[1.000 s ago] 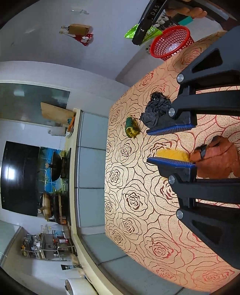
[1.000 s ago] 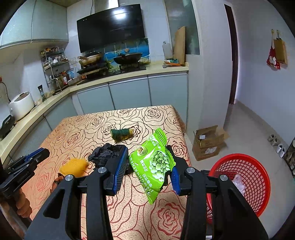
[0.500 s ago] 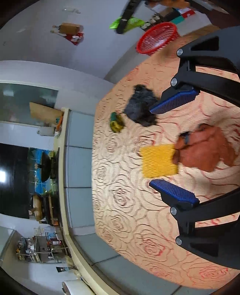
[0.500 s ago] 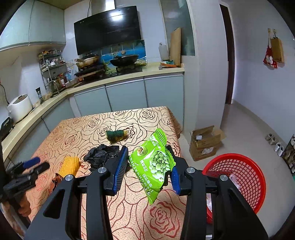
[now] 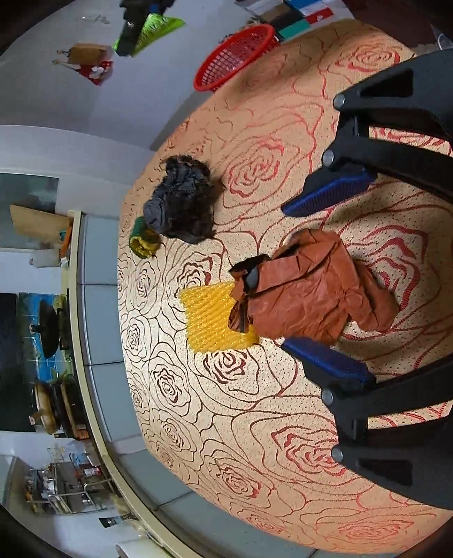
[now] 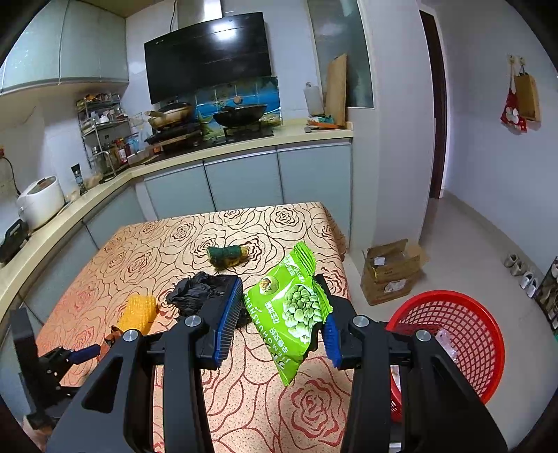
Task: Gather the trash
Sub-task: 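Grasp the brown cloth with the left tool and lift it, then carry the brown cloth and green snack packet over the red wastebasket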
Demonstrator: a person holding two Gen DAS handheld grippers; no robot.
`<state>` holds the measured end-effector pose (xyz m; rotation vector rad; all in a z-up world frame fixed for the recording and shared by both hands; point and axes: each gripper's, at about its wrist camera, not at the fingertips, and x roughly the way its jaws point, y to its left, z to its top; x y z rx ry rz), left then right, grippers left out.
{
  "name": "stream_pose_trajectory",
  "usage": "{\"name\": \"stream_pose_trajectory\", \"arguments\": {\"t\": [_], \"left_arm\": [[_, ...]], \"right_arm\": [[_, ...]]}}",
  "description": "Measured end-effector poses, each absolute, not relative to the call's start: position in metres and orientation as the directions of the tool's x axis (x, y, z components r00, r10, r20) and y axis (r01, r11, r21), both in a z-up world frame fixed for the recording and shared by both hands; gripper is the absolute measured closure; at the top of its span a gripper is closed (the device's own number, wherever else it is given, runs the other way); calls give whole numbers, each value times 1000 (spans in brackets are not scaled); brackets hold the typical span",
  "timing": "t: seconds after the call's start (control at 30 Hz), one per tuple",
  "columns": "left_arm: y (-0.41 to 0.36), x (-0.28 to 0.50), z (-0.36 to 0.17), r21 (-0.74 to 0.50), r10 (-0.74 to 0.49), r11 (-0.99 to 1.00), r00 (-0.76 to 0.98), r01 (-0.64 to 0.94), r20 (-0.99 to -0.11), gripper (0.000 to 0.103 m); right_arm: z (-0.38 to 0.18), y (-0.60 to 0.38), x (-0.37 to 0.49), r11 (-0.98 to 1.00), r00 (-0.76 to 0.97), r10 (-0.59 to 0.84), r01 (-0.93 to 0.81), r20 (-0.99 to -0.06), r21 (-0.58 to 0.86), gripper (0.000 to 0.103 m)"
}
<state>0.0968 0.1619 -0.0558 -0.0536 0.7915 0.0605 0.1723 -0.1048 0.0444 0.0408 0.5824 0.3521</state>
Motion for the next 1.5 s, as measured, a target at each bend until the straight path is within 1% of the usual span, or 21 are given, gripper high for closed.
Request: {"name": "stream_pose_trajectory", "arguments": {"t": [0.03,0.3,0.43,0.73,0.9,1.27,1.5], "left_arm": [[162,98,-57,-30,28,997,695,-72,-718,50],[164,90,-48,-32,29,997,722,-71,-691,54],[163,81,-27,-36,29,997,767,-68,-641,54],[158,73,37,-31,71,995,867,-99,-492,54],[144,73,65,-21,58,997,903,-74,-425,54],[114,85,88,-16,4,1000,931,-11,-365,54],[89,96,93,-10,-50,999,933,50,-356,54]], "right_arm": [[44,-106,172,941,778,334,-311,-533,135,62],[44,-107,171,943,780,328,-306,-532,132,62],[47,-111,167,941,786,332,-310,-522,132,62],[61,-113,156,934,802,352,-332,-483,129,62],[69,-116,152,932,811,358,-337,-464,129,62],[81,-136,149,945,840,326,-303,-433,122,62],[82,-156,151,959,857,285,-257,-429,122,62]]}}
